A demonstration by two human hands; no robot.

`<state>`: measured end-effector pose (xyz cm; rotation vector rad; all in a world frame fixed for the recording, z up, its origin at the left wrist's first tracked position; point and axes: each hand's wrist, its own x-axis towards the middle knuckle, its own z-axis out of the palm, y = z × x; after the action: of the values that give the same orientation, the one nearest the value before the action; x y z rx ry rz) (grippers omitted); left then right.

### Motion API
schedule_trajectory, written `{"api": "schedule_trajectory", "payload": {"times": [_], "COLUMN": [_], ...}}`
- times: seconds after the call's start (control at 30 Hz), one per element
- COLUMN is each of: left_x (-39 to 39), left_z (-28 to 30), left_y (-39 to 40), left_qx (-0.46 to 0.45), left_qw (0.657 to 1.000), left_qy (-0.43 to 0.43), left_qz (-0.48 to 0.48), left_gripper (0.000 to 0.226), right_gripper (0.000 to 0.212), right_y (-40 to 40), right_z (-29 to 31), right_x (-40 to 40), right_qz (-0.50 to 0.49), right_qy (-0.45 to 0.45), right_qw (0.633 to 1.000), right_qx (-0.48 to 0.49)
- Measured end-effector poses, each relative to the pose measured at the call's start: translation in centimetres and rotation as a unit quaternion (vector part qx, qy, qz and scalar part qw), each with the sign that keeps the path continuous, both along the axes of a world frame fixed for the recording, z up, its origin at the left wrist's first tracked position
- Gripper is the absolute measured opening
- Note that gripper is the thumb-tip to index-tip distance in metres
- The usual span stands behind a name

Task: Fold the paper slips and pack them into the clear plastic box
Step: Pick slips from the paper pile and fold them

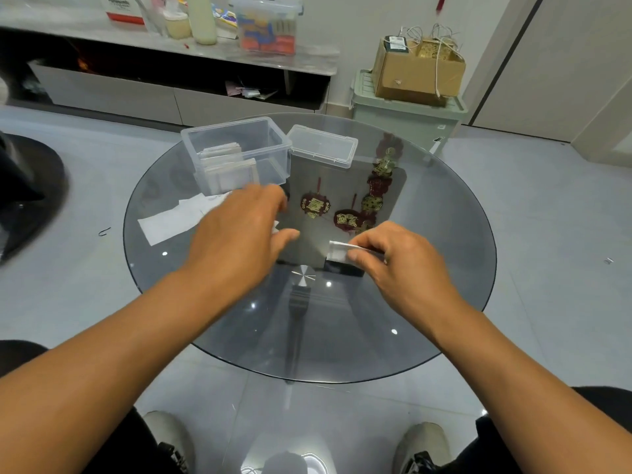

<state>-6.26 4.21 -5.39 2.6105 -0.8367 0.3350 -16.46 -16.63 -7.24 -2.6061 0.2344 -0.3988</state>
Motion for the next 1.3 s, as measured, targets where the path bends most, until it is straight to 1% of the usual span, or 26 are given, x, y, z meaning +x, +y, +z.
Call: {"api": "schedule_trajectory", "payload": {"times": [0.07,0.17,0.23,0.33,0.4,0.53,0.63,0.73,0.8,0.87,0.9,0.97,1.03,1.13,1.2,1.3], "left_x": [1.0,1.6,1.7,2.1,2.3,2.6,2.4,1.9,1.8,1.7,1.6,1.0,0.2,-0.2,-0.1,-0.2], "left_z": [0.0,-0.8,-1.1,-1.2,-1.3,-1.5,-1.3,-1.1,-1.1,-1.2,-1.3,-1.0,-0.6,-0.2,-0.2,-0.4], "left_y": [0.8,1.0,0.9,0.9,0.8,0.5,0.1,-0.4,-0.3,0.0,0.2,0.3,-0.2,-0.9,-1.0,-0.9], "left_qx": [0.049,0.117,0.134,0.135,0.147,0.154,0.187,0.188,0.156,0.097,0.06,-0.023,-0.107,-0.211,-0.246,-0.277], "left_qw": [0.998,0.989,0.987,0.988,0.986,0.988,0.982,0.982,0.987,0.994,0.996,0.989,0.973,0.938,0.912,0.881], "left_qy": [0.01,0.061,0.067,0.057,0.05,0.027,0.005,0.016,0.025,0.032,0.045,0.112,0.16,0.241,0.293,0.348], "left_qz": [0.038,0.061,0.06,0.059,0.055,0.02,-0.006,-0.009,-0.016,-0.036,-0.051,-0.091,-0.124,-0.135,-0.148,-0.163], "left_gripper": [0.045,0.055,0.052,0.041,0.038,0.031,0.022,0.02,0.019,0.015,0.017,0.022,0.024,0.026,0.026,0.026], "right_gripper": [0.01,0.008,0.005,0.009,0.011,0.011,0.011,0.01,0.01,0.009,0.009,0.008,0.008,0.008,0.007,0.009], "right_y": [-0.2,-0.1,-0.1,0.0,0.2,0.4,0.4,0.5,0.5,0.6,0.6,0.6,0.5,0.3,0.3,0.5], "right_z": [-0.1,-0.4,-0.4,-0.5,-0.6,-0.9,-0.8,-0.7,-0.7,-0.7,-0.8,-0.9,-0.8,-0.7,-0.6,-0.3], "right_x": [0.1,0.0,-0.1,0.0,0.0,0.0,-0.1,0.0,0.0,0.0,0.1,0.1,0.2,0.2,0.2,0.0], "right_qz": [-0.013,-0.027,-0.039,-0.048,-0.047,-0.045,-0.045,-0.034,-0.023,-0.015,-0.014,-0.009,0.011,0.053,0.061,0.053], "right_qy": [0.042,0.032,0.022,0.004,-0.001,0.0,-0.012,-0.015,-0.012,-0.011,-0.012,-0.013,-0.013,-0.002,0.008,0.015], "right_qw": [0.999,0.997,0.993,0.984,0.978,0.97,0.96,0.957,0.958,0.957,0.957,0.958,0.96,0.967,0.965,0.948], "right_qx": [0.02,0.066,0.113,0.173,0.206,0.24,0.275,0.288,0.287,0.289,0.289,0.286,0.28,0.248,0.256,0.314]}}
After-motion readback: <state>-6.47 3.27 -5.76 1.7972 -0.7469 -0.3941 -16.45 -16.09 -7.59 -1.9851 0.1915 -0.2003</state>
